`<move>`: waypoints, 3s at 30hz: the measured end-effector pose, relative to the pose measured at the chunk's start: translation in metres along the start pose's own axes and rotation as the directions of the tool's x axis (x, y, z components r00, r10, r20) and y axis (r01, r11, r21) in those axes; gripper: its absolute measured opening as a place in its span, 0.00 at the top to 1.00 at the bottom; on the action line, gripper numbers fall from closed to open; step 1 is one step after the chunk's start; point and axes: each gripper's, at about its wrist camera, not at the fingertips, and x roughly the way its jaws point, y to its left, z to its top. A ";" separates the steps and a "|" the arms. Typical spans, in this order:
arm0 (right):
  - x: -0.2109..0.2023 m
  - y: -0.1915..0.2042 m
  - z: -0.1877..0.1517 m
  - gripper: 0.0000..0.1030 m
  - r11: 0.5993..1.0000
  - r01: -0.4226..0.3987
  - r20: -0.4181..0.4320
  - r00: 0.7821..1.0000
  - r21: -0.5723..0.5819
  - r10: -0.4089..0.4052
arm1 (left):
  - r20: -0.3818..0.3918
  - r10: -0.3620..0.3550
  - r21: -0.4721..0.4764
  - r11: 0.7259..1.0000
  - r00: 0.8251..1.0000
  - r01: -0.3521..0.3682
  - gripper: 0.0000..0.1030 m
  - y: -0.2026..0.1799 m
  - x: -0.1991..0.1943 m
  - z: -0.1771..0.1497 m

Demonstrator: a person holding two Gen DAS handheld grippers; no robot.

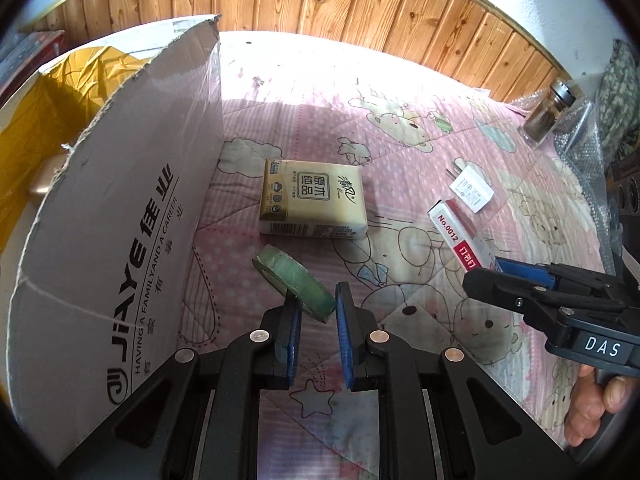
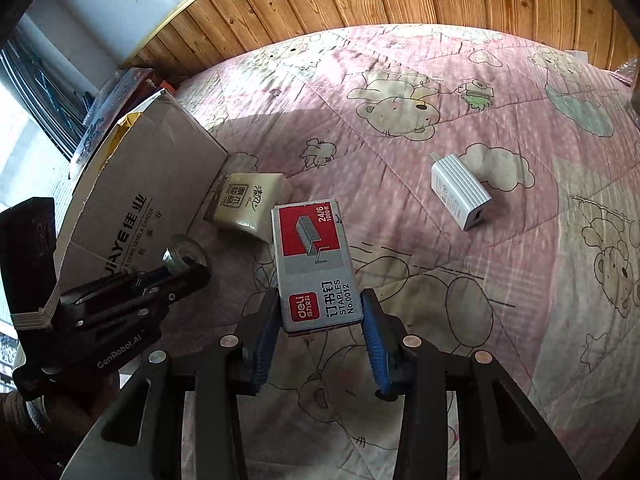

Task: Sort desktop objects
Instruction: 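Carry the green tape roll and red-white staple box over the box with both tools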

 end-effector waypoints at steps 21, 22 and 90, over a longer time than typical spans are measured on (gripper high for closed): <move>-0.024 0.047 -0.071 0.60 0.998 0.071 0.066 0.995 0.000 -0.070 | 0.068 -0.068 0.104 0.993 0.995 0.060 0.84 -0.018 -0.102 -0.060; -0.025 0.048 -0.075 0.60 0.997 0.072 0.066 0.995 0.003 -0.072 | 0.072 -0.068 0.109 0.992 0.995 0.060 0.84 -0.018 -0.107 -0.063; -0.056 0.288 -0.057 0.60 0.921 0.146 0.171 0.981 -0.361 -0.089 | 0.209 -0.049 -0.089 0.994 0.977 0.069 0.85 0.194 -0.225 -0.028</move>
